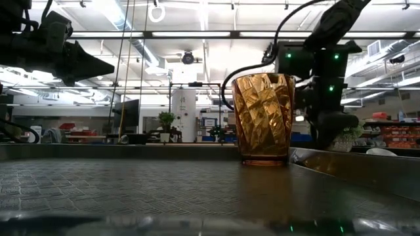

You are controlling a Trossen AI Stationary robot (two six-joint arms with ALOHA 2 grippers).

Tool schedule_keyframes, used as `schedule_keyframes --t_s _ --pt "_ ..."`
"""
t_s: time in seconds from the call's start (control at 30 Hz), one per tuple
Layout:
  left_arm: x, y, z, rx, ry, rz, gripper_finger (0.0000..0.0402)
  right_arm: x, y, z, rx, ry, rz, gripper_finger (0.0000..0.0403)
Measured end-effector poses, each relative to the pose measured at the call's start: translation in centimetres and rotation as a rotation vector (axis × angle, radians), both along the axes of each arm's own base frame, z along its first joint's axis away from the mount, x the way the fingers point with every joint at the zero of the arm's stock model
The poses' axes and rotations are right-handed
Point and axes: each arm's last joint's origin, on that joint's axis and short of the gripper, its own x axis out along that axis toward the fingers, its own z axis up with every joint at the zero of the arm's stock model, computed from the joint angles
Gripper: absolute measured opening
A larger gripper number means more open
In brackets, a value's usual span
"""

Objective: Pick and place plate/cup/fork/spoon on tray
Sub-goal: Put the black plate on the bottom left of the black serving tray

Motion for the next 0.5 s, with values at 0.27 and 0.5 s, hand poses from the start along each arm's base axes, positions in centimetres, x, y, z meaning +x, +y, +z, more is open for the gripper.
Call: schedule_keyframes --t_s 0.27,0.5 --pt "0.0 0.0 0.0 0.0 0.0 0.0 0.0048 0.0 -0.4 0.3 0.035 -0.032 -0.001 0.0058" --pt "0.0 0.0 0.0 0.0 0.0 0.0 0.0048 0.7 0.2 1.7 0.059 -0.04 -0.006 0.0012"
